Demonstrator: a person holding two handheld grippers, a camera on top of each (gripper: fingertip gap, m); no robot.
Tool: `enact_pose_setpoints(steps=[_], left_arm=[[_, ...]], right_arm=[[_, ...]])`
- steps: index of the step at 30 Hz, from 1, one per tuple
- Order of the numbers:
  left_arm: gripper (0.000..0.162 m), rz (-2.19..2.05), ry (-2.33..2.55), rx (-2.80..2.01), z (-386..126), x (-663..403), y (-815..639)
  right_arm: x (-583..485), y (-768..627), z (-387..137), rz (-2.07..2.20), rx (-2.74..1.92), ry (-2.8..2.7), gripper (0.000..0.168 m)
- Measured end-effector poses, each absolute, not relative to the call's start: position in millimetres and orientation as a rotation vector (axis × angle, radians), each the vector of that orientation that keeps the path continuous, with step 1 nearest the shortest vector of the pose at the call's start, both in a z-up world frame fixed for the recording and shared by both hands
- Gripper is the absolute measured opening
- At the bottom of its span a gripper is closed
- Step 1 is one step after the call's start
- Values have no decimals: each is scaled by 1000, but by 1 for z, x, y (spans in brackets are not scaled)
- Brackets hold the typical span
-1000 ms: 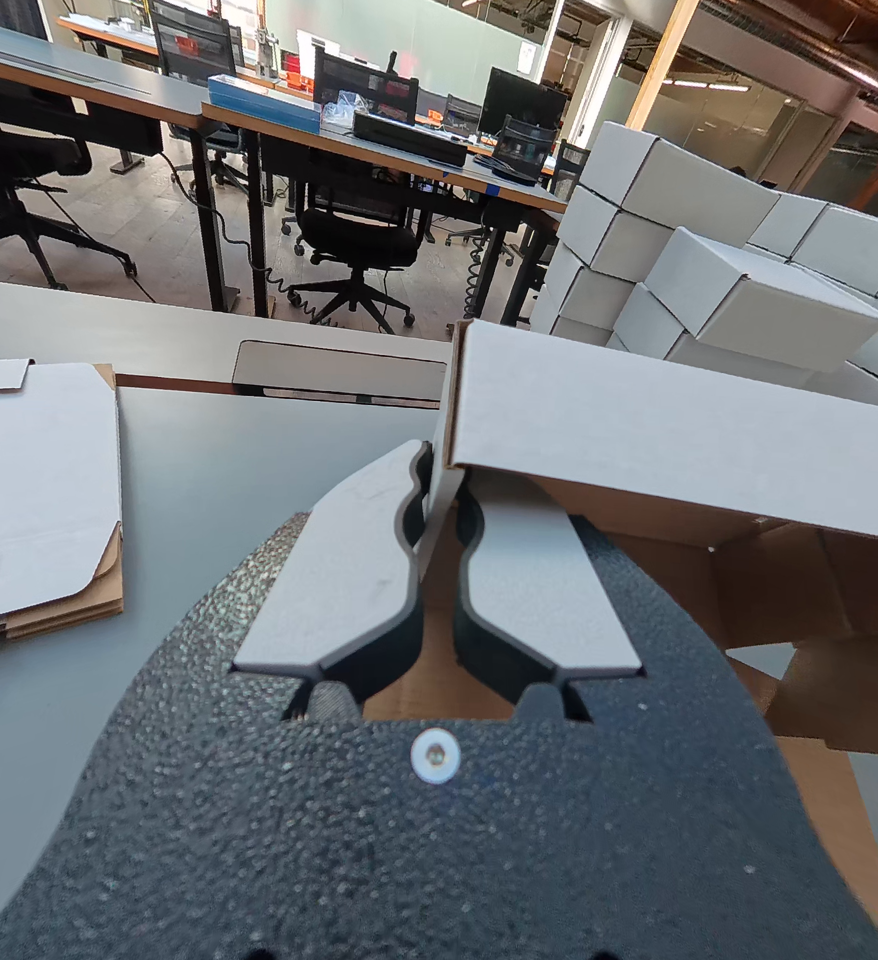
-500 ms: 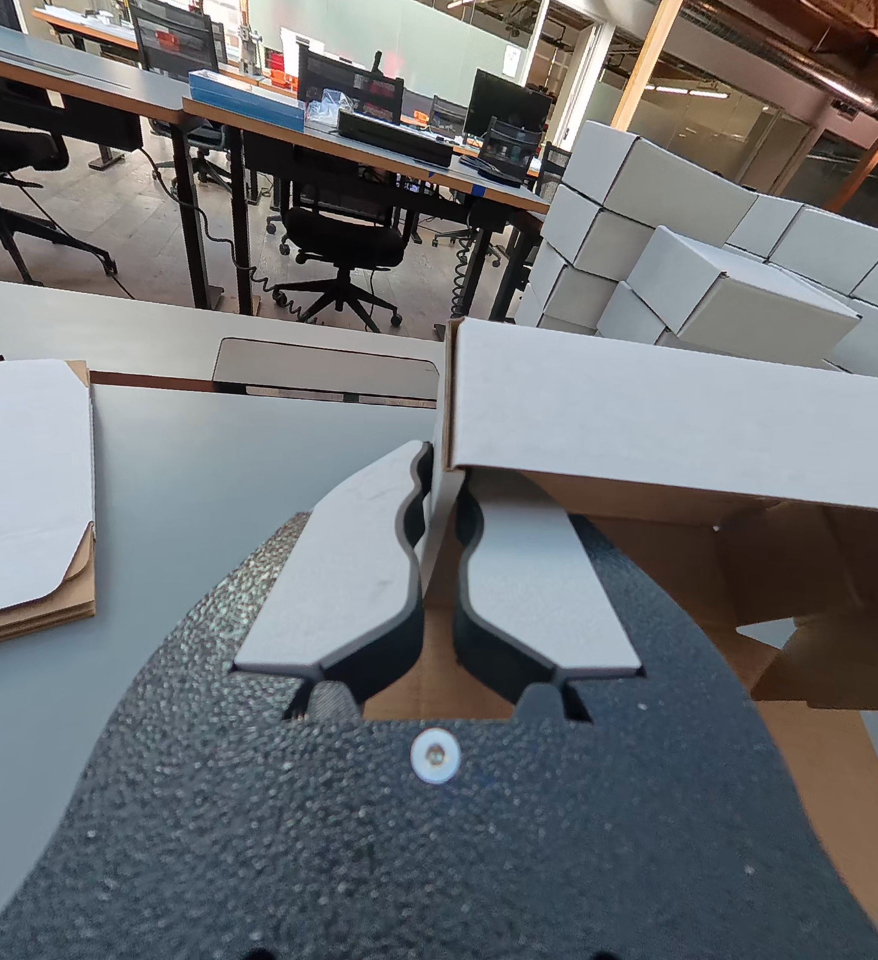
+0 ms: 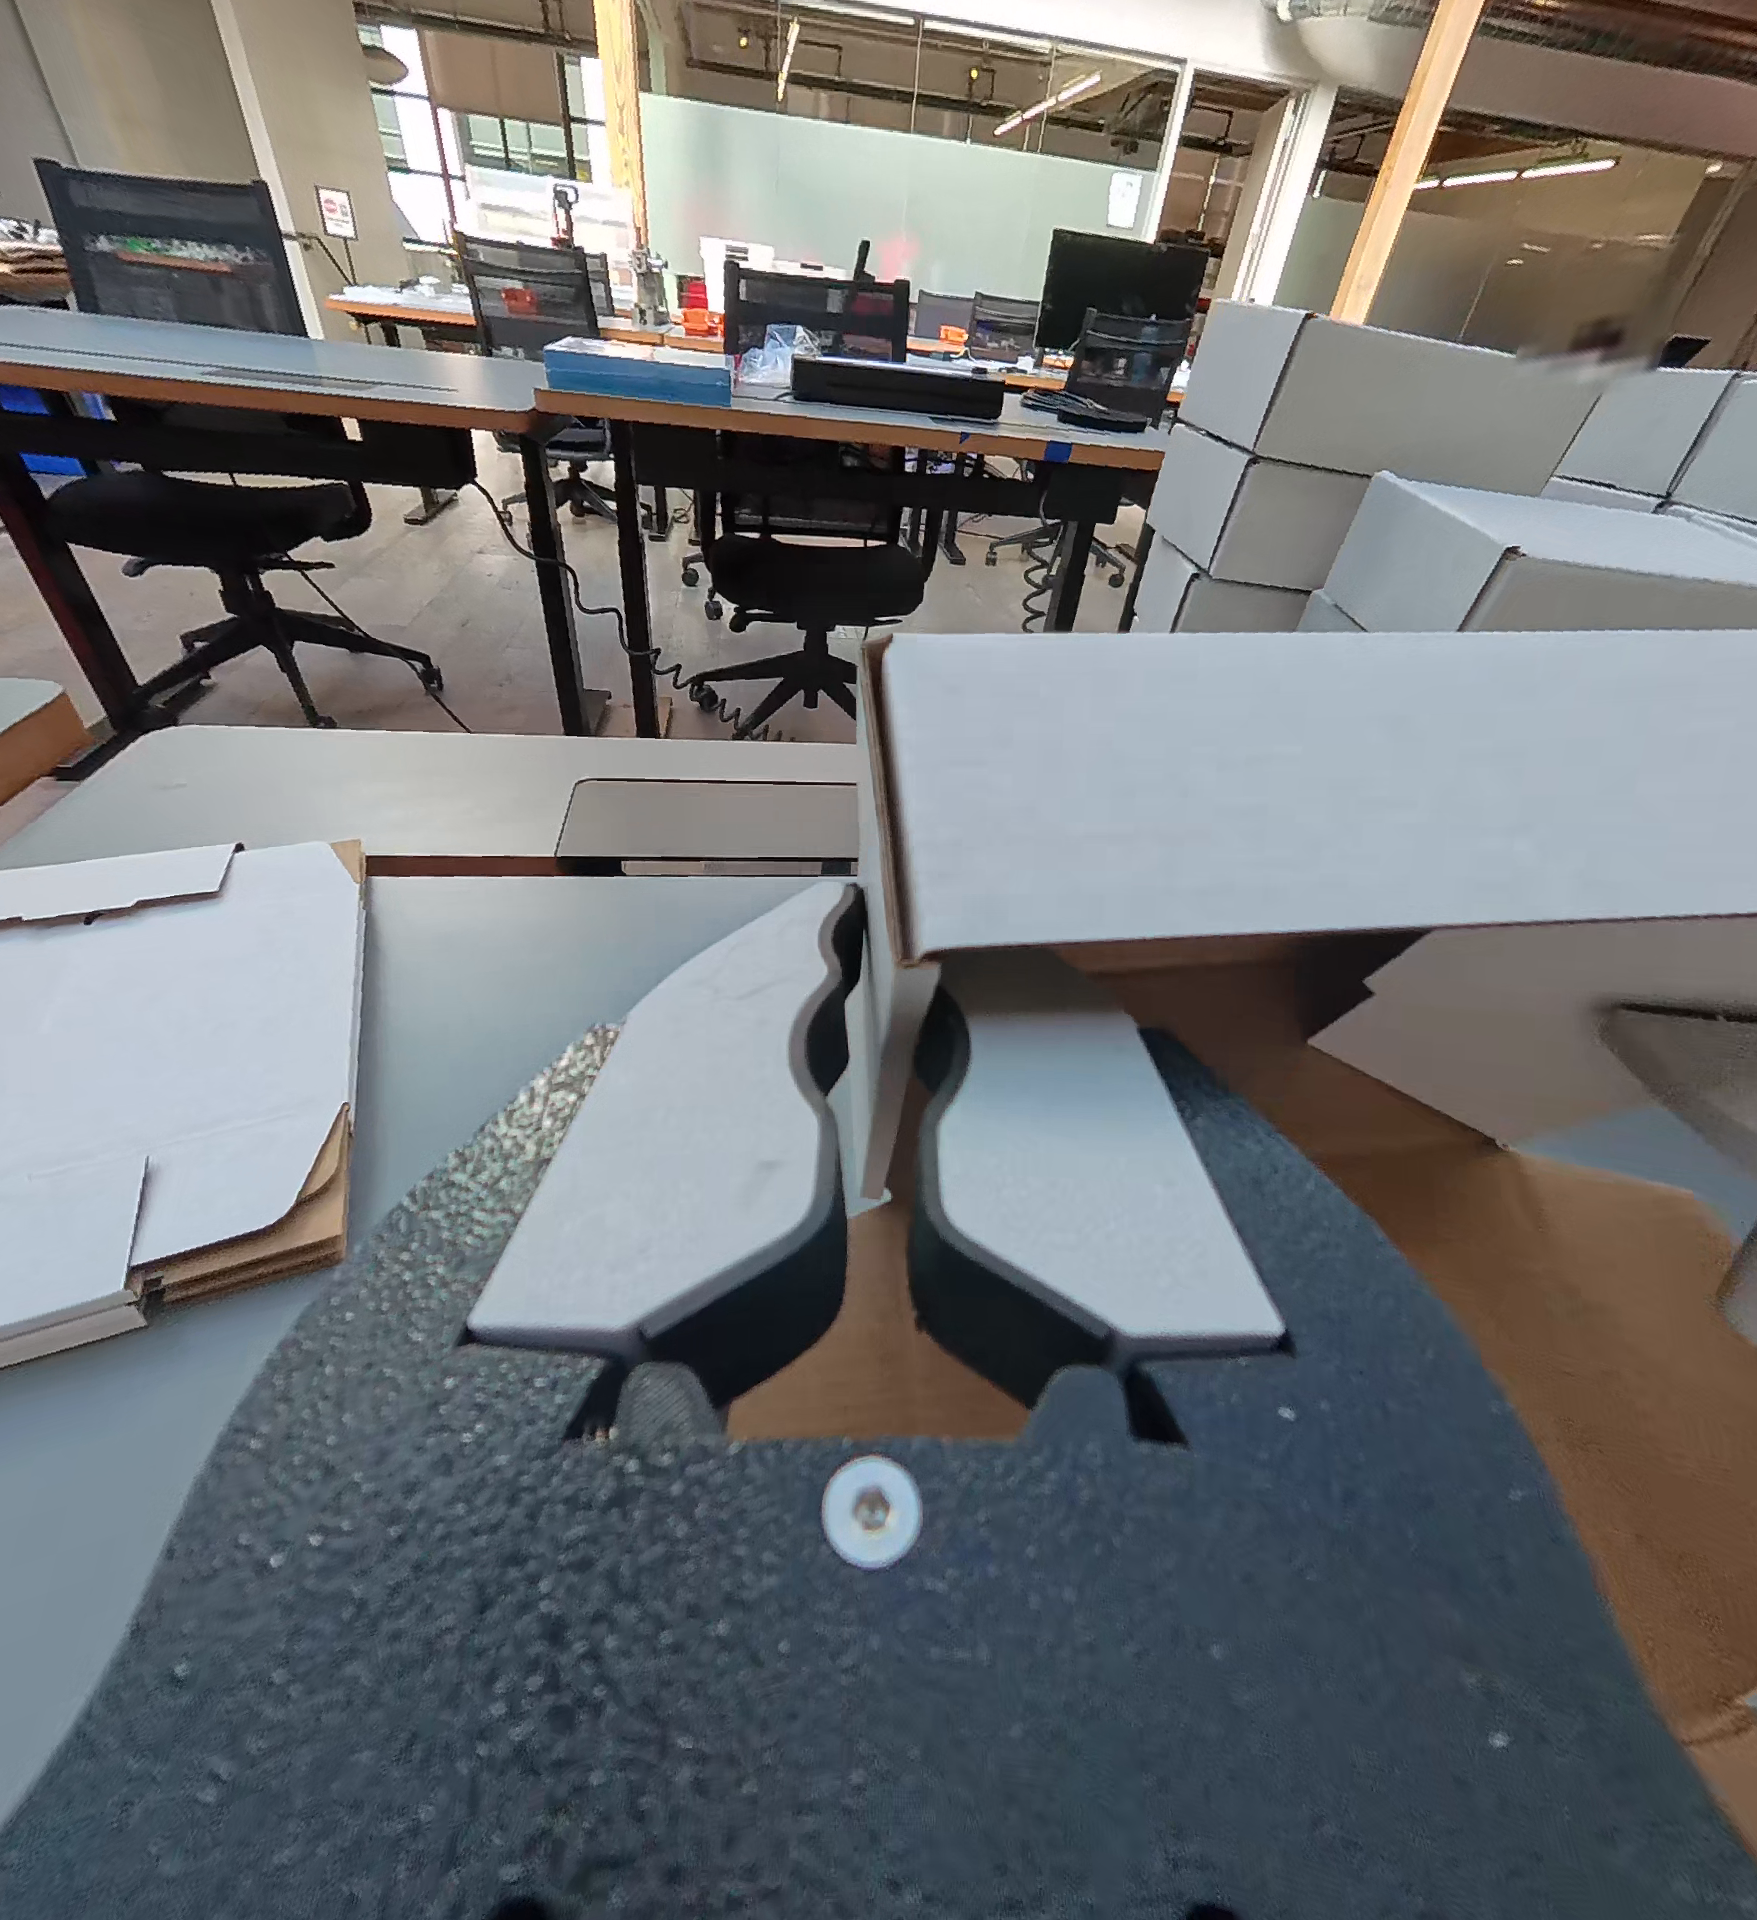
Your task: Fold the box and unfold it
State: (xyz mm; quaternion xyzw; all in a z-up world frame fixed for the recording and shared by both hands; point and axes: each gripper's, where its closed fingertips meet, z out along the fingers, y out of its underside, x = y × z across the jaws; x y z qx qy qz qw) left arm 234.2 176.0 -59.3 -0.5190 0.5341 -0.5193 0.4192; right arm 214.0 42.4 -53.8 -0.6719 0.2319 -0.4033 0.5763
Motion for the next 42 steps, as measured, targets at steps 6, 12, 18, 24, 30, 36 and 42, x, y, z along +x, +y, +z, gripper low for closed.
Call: enact_pose_setpoints(steps=[6,12,18,24,30,36,42], left_arm=[[7,-1316,1269,-1307,-52,234,181],[7,-1319,1255,-1318,-54,232,185],[7,-1292,1258,-1288,-55,230,178],[7,-1282,1200,-1276,-53,229,172],[8,-1241,1195,-1266,-53,236,171],[7,-1210,1187,-1279,-65,253,178],[6,-1236,1168,-1318,-71,263,181]], right_arm=[[222,39,-37,-1153,-1428,664,30],[225,37,-37,-1230,-1382,683,37],[231,39,-42,-1318,-1429,659,18],[239,30,-39,-1319,-1326,747,13],[253,28,-44,-1305,-1242,787,13],[269,34,-56,-1285,-1248,827,10],[274,34,-51,-1364,-1271,792,7]])
